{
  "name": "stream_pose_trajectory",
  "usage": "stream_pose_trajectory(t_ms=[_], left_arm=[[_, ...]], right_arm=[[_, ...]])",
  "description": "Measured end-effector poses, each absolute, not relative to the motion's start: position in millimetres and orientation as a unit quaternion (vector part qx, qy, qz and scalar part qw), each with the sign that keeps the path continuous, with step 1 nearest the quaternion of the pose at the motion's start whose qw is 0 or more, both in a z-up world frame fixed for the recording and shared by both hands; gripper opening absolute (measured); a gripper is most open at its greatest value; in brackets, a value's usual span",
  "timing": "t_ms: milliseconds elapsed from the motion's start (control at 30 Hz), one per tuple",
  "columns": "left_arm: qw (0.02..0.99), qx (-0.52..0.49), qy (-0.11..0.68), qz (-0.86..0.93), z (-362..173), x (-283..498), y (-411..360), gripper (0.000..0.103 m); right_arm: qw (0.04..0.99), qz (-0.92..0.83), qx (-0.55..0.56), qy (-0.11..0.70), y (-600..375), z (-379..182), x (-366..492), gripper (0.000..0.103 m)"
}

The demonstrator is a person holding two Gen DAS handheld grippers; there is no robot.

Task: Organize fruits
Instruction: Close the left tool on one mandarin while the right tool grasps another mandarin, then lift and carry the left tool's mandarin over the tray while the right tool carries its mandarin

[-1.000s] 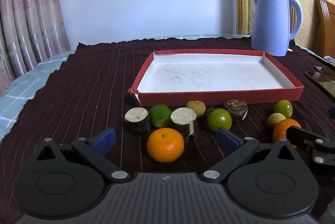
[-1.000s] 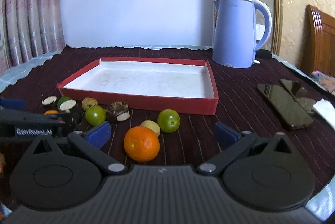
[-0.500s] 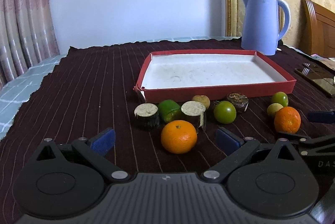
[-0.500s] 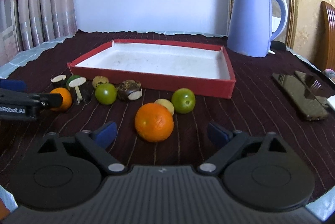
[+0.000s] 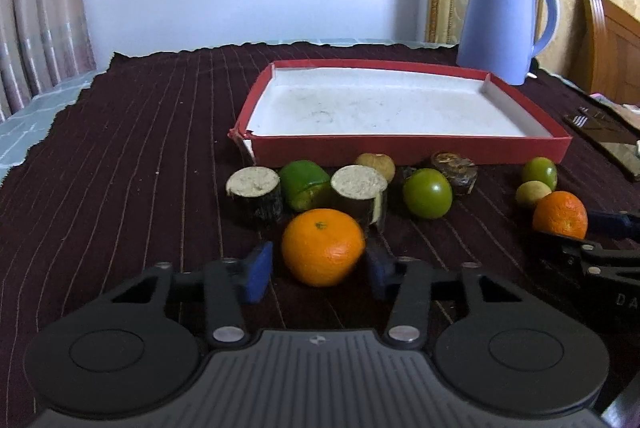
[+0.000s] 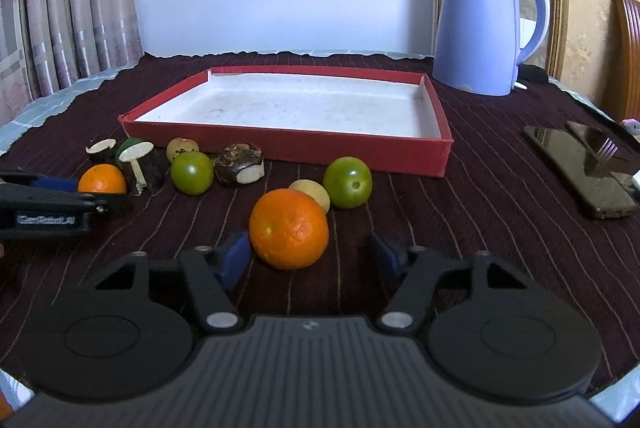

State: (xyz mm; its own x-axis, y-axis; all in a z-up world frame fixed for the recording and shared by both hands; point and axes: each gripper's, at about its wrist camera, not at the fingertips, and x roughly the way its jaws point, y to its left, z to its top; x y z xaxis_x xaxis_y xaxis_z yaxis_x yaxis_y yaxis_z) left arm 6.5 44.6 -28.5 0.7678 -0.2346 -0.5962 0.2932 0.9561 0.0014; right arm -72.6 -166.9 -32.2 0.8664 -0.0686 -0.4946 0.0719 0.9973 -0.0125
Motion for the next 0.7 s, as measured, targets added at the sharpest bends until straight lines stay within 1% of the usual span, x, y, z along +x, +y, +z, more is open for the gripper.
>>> stream_pose_trajectory(t_ms=[67, 133, 333, 700], left_arm=[[0.939, 0.043, 0.311, -0.140, -28.2, 5.4, 45.8, 0.041], [0.939, 0.041, 0.310, -0.140, -28.1, 3.8, 46.9, 0.041], [0.940, 0.029, 0.307, -0.143, -20.4, -1.0, 47.3, 0.041], [0.948, 0.071, 0.273, -0.148, 0.1, -8.2, 8.2, 0.041]], right_arm=[[0.966, -0.033, 0.007, 0.255, -166.7, -30.6, -73.3, 0.046], [0.967, -0.031, 0.012, 0.253, -167.2, -27.8, -74.4, 0.038], [0.967, -0.021, 0.017, 0.253, -165.9, -25.4, -77.0, 0.037], [0.975, -0.024, 0.012, 0.222, -164.9, -6.0, -77.6, 0.037]])
